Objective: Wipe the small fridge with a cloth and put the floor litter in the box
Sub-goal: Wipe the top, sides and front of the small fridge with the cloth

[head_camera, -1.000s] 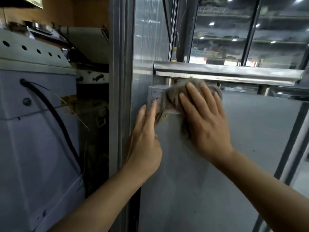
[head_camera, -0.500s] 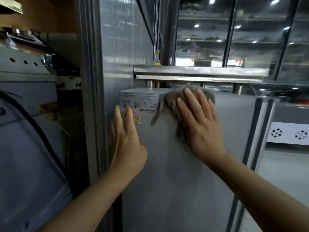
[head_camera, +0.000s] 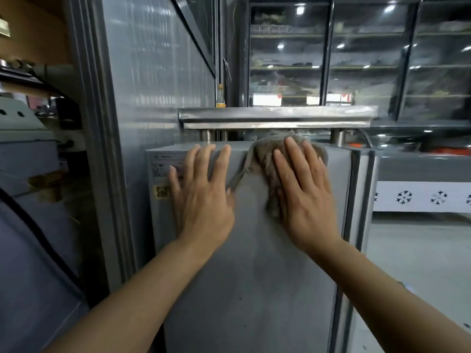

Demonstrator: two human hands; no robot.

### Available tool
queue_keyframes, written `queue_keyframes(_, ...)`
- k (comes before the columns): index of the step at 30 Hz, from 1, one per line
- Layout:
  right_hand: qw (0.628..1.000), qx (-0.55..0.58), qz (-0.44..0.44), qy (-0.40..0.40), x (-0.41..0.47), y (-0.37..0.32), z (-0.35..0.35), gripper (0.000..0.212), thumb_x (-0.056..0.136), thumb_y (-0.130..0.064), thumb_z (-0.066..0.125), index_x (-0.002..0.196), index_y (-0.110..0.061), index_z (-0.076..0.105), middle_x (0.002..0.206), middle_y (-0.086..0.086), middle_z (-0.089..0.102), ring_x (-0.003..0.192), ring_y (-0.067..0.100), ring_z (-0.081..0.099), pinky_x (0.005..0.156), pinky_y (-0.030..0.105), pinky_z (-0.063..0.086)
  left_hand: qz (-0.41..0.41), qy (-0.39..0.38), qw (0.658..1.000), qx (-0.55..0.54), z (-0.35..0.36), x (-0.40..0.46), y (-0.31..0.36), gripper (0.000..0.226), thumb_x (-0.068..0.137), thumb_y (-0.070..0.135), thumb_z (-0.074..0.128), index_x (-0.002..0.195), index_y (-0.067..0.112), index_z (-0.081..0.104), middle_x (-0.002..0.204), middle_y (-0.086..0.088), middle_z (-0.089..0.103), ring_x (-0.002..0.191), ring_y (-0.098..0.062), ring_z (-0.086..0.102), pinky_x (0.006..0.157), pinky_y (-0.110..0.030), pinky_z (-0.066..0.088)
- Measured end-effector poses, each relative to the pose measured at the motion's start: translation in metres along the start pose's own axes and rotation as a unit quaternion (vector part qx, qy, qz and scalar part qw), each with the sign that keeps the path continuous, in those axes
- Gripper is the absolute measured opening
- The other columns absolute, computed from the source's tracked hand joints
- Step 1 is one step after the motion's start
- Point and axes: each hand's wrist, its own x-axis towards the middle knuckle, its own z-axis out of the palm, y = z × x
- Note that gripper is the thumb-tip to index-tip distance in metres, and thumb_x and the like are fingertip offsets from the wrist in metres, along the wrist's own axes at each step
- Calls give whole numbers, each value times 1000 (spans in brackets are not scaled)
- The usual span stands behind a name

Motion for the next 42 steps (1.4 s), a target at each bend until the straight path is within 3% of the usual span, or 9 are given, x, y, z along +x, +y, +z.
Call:
queue_keyframes(4, 999, -46, 3, -28, -90, -9, 19, 52, 98, -33, 28, 147, -14, 23, 157, 10, 10, 144, 37, 9, 113, 54, 20, 4, 15, 1000, 25, -1, 3, -2, 66, 78, 30, 62, 139, 22, 38, 139, -10, 42, 132, -32, 34, 104, -61, 25)
queue_keyframes(7, 994, -74, -41, -70, -133, -3, 17, 56, 94, -31, 34, 147, -19, 18, 159, 4, 1, 144, 35, 9, 109, 53, 24, 8, 20, 999, 33, -1, 5, -1, 65, 78, 36, 61, 138, 22, 40, 137, -13, 42, 129, -33, 34, 103, -60, 27)
queue_keyframes(14, 982, -75, 162, 55, 4, 18, -3, 62, 89, -33, 37, 144, -5, 30, 152, 24, 21, 141, 39, 17, 116, 44, 8, 10, 36, 998, 44, 2, 5, 1, 62, 79, 40, 57, 135, 21, 40, 134, -14, 41, 126, -31, 31, 103, -59, 29)
queue_keyframes(19, 986, -87, 139, 33, -58, 22, 2, 62, 93, -34, 30, 143, 1, 26, 151, 29, 18, 142, 39, 15, 117, 44, 10, 0, 51, 998, 35, 4, 5, 4, 61, 79, 38, 57, 134, 21, 40, 134, -14, 42, 127, -32, 33, 103, -61, 29)
queue_keyframes(23, 991, -75, 105, -21, -118, 23, 0, 58, 91, -20, 35, 143, 0, 20, 153, 24, 11, 144, 35, 10, 117, 48, 13, 6, 56, 998, 37, 5, 4, 3, 61, 78, 35, 61, 134, 20, 39, 134, -15, 42, 127, -33, 32, 103, -61, 28)
queue_keyframes(27, 988, -77, 129, 47, -54, 23, -12, 54, 89, -1, 39, 141, 8, 28, 150, 29, 19, 142, 38, 13, 118, 42, 9, 3, 51, 998, 45, 4, 4, 4, 62, 79, 35, 61, 134, 20, 37, 135, -17, 40, 127, -35, 33, 103, -61, 27)
queue_keyframes(31, 975, -100, 173, 98, -2, 41, -22, 49, 94, -5, 30, 143, 4, 29, 152, 24, 21, 142, 36, 14, 118, 42, 7, 2, 47, 998, 46, 4, 4, 4, 60, 80, 35, 59, 134, 19, 38, 135, -17, 39, 128, -36, 32, 103, -59, 26)
queue_keyframes(39, 985, -92, 146, 20, -126, 34, 1, 52, 92, -10, 27, 142, 6, 30, 153, 18, 18, 145, 33, 7, 116, 47, 18, -3, 54, 998, 42, 9, 1, 6, 60, 83, 34, 58, 136, 20, 35, 138, -16, 36, 131, -35, 28, 105, -60, 24)
queue_keyframes(42, 984, -90, 156, -18, -160, 25, 4, 53, 91, -11, 27, 142, 5, 27, 154, 16, 14, 146, 31, 5, 115, 48, 18, -15, 40, 999, 26, 10, -4, 10, 67, 84, 33, 57, 143, 22, 27, 149, -14, 26, 140, -33, 17, 109, -62, 16)
